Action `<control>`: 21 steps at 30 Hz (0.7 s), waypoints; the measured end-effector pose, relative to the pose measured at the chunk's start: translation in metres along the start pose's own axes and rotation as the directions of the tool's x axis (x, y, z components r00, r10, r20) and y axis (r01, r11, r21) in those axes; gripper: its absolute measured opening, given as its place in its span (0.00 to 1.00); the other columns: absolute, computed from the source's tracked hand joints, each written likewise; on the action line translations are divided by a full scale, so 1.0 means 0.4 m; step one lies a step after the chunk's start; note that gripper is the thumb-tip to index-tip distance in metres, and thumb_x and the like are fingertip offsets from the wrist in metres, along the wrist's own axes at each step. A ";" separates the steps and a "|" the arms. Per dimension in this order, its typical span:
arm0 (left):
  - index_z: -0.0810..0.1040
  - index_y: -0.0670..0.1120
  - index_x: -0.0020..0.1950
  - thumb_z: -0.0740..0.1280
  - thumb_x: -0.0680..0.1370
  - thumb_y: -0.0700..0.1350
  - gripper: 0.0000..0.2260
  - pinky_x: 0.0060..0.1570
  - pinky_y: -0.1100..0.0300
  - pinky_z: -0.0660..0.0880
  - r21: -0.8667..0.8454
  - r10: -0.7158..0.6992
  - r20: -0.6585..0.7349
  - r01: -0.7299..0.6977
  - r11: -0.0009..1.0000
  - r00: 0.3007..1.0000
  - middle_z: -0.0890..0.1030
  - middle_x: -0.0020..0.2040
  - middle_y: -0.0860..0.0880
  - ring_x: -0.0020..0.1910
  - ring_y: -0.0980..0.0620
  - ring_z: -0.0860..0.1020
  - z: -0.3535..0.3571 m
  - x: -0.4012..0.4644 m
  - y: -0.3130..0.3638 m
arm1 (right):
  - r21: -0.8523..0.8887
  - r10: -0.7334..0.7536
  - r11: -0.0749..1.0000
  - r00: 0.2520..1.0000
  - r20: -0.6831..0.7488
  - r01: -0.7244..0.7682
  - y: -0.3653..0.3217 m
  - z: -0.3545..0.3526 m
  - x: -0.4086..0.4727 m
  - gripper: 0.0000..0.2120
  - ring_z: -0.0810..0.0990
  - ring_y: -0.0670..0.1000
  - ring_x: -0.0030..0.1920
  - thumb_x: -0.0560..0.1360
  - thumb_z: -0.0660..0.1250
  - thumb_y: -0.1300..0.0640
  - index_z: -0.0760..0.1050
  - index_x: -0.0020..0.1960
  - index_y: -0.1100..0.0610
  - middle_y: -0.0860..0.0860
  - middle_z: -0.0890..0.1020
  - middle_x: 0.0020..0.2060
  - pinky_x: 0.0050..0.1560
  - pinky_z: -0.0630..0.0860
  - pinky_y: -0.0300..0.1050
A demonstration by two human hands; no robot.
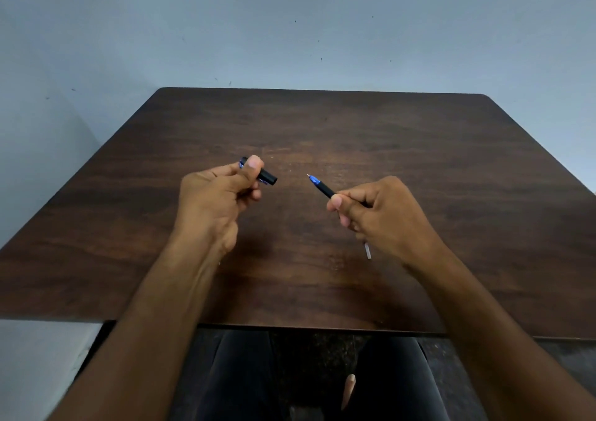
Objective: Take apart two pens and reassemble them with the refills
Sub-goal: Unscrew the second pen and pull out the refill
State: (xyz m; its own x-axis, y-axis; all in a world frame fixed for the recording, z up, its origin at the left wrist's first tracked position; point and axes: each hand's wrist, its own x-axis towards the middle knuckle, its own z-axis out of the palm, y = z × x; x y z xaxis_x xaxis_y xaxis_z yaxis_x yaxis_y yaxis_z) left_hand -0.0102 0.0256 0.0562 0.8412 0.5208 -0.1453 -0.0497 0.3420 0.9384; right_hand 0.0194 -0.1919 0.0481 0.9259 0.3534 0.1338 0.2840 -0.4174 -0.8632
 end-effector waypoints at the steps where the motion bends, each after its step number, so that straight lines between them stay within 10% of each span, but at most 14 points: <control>1: 0.81 0.34 0.47 0.72 0.75 0.38 0.07 0.32 0.65 0.75 0.014 -0.005 0.005 0.005 1.000 1.000 0.80 0.39 0.43 0.31 0.54 0.74 0.009 -0.006 -0.009 | -0.009 -0.003 1.000 1.000 0.008 0.003 -0.002 0.001 0.001 0.14 0.72 0.53 0.26 0.80 0.69 0.53 0.85 0.40 0.59 0.62 0.82 0.31 0.29 0.74 0.55; 11: 0.84 0.36 0.42 0.81 0.60 0.47 0.19 0.29 0.63 0.77 0.256 -0.098 0.097 0.070 0.964 0.991 0.81 0.29 0.45 0.26 0.53 0.77 0.019 0.001 -0.055 | 0.082 0.113 0.990 0.993 0.019 -0.114 0.034 0.018 0.003 0.12 0.72 0.54 0.29 0.81 0.68 0.57 0.85 0.40 0.56 0.52 0.81 0.27 0.34 0.72 0.50; 21: 0.83 0.44 0.40 0.83 0.64 0.47 0.12 0.30 0.60 0.81 0.713 -0.022 0.097 -0.054 0.699 0.995 0.85 0.32 0.45 0.25 0.56 0.79 0.061 0.050 -0.067 | 0.145 0.220 0.965 0.975 -0.005 -0.217 0.045 0.030 -0.001 0.12 0.73 0.51 0.28 0.80 0.68 0.59 0.84 0.39 0.59 0.55 0.81 0.29 0.32 0.72 0.47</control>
State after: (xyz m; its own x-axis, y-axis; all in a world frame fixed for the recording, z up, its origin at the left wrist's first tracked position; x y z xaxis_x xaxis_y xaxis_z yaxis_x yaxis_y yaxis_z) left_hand 0.0211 0.0080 0.0359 0.8905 0.4346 -0.1344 0.3032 -0.3469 0.8875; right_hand 0.0213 -0.1895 0.0266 0.9668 0.2488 -0.0574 0.0369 -0.3587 -0.9327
